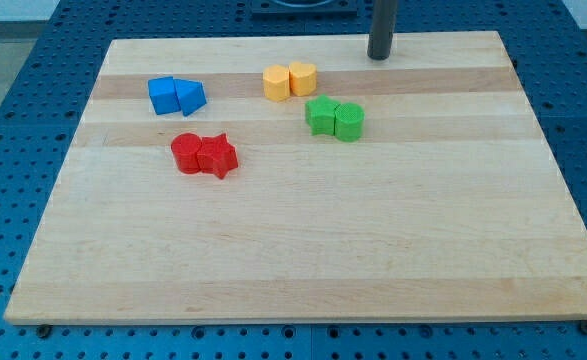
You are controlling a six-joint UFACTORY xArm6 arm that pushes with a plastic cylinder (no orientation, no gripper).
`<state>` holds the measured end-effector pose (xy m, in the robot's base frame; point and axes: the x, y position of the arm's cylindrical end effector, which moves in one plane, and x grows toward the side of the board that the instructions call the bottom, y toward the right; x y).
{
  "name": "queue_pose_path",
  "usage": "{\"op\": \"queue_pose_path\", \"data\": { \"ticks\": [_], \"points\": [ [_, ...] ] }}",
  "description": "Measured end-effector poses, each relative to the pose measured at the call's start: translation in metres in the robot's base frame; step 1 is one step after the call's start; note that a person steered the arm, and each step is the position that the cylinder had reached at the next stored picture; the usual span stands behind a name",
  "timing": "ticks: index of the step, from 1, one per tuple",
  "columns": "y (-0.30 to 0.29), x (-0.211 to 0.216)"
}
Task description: Push the yellow heart top right to the yellow hexagon
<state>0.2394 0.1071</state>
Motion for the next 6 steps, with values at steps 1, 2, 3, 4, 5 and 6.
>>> {"op": "queue_pose_path", "data": {
  "ticks": [1, 2, 3, 4, 5, 6],
  "points": [
    [0.041, 0.013],
    [0.011, 0.052],
    [-0.018, 0.060],
    [-0.055, 0.058],
    [-0.102, 0.058],
    [-0.127, 0.061]
  ]
}}
